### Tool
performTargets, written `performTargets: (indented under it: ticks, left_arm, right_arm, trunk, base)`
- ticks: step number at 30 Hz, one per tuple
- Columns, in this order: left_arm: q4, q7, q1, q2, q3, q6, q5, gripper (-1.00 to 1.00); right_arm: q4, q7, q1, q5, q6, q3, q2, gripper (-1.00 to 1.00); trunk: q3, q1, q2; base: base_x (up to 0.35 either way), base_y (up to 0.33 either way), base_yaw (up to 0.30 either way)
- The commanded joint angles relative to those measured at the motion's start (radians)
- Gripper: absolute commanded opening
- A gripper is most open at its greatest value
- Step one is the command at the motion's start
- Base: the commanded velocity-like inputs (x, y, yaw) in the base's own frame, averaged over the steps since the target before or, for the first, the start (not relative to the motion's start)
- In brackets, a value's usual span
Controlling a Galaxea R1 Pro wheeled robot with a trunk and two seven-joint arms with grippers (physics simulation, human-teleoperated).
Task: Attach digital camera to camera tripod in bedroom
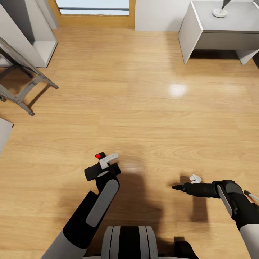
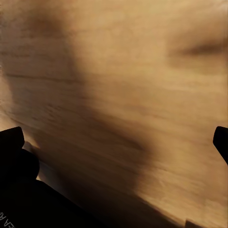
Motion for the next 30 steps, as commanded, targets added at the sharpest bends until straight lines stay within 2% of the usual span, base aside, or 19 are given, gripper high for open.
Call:
performTargets:
  ticks: [1, 9, 12, 16, 19, 20, 25, 26, 30]
  left_arm:
    - [-0.001, 0.007, -0.001, 0.000, -0.004, 0.013, 0.002, -1.00]
    - [0.000, 0.008, 0.000, 0.001, -0.064, 0.013, 0.000, -1.00]
    - [0.000, 0.008, -0.001, 0.002, -0.081, 0.016, 0.003, -1.00]
    - [0.001, -0.002, 0.000, 0.013, -0.083, 0.030, 0.017, -1.00]
    - [-0.001, -0.112, 0.000, 0.080, -0.080, 0.042, 0.116, -1.00]
    - [-0.002, -0.197, -0.001, 0.126, -0.079, 0.045, 0.185, -1.00]
    - [-0.001, -0.472, -0.001, 0.260, -0.079, 0.042, 0.366, -1.00]
    - [0.003, -0.607, -0.001, 0.319, -0.080, 0.040, 0.431, -1.00]
    - [0.015, -0.894, -0.001, 0.432, -0.082, 0.035, 0.528, -1.00]
  right_arm:
    - [0.000, 0.000, 0.000, -0.005, 0.008, -0.001, 0.000, 1.00]
    - [0.001, 0.000, 0.000, -0.006, 0.007, -0.001, 0.000, 1.00]
    - [0.001, -0.001, 0.000, -0.007, 0.007, -0.001, 0.001, 1.00]
    - [0.001, -0.002, 0.000, -0.007, 0.006, -0.001, 0.002, 1.00]
    - [0.001, -0.002, 0.000, -0.007, 0.005, -0.001, 0.002, 1.00]
    - [0.001, -0.003, 0.001, -0.007, 0.005, -0.001, 0.002, 1.00]
    - [0.001, -0.003, 0.000, -0.005, 0.005, 0.000, 0.004, 1.00]
    - [0.001, -0.003, 0.001, -0.003, 0.005, -0.001, 0.004, 1.00]
    - [0.001, -0.001, 0.001, 0.002, 0.005, -0.001, 0.004, 1.00]
  trunk:
    - [-0.001, 0.000, 0.000]
    - [-0.001, 0.000, 0.000]
    - [0.011, -0.002, 0.000]
    - [0.027, -0.003, 0.001]
    - [0.038, -0.005, 0.002]
    - [0.042, -0.005, 0.002]
    - [0.061, -0.007, 0.003]
    - [0.065, -0.008, 0.004]
    - [0.081, -0.010, 0.005]
  base:
    - [0.000, 0.000, 0.000]
    - [0.000, 0.000, 0.000]
    - [0.000, 0.000, 0.000]
    - [0.000, 0.000, 0.000]
    - [0.000, 0.000, 0.000]
    - [0.000, 0.000, 0.000]
    - [0.000, 0.000, 0.000]
    - [0.000, 0.000, 0.000]
    - [0.000, 0.000, 0.000]
